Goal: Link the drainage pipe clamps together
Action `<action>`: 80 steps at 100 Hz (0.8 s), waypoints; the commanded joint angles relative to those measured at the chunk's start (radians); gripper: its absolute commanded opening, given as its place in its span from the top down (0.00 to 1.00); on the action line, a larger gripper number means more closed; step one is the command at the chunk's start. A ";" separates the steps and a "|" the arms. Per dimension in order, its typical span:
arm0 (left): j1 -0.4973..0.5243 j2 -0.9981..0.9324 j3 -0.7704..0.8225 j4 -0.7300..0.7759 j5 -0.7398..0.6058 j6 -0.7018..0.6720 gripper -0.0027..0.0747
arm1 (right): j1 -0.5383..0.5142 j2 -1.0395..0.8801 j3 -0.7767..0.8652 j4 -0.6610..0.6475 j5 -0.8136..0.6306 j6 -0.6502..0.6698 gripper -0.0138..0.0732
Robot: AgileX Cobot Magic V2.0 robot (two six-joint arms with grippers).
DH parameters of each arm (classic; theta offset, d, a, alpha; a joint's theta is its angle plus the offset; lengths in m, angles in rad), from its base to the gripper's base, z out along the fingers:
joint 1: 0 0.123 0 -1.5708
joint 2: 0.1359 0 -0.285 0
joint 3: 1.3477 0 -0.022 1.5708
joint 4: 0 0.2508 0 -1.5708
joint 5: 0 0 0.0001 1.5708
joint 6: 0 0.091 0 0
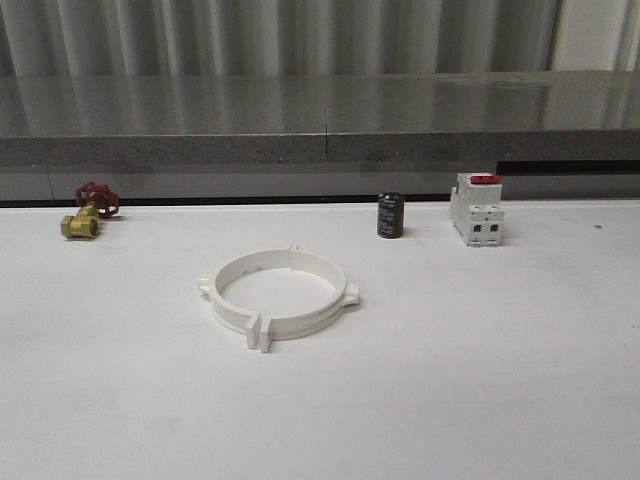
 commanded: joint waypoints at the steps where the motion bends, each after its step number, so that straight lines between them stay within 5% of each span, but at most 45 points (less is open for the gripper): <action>1: 0.002 0.011 -0.025 -0.007 -0.072 -0.010 0.99 | -0.020 -0.105 0.025 -0.079 -0.075 0.057 0.92; 23: 0.002 0.011 -0.025 -0.007 -0.072 -0.010 0.99 | -0.019 -0.302 0.154 -0.122 -0.099 0.074 0.92; 80: 0.002 0.011 -0.025 -0.007 -0.072 -0.010 0.99 | -0.020 -0.815 0.626 -0.112 -0.602 0.074 0.92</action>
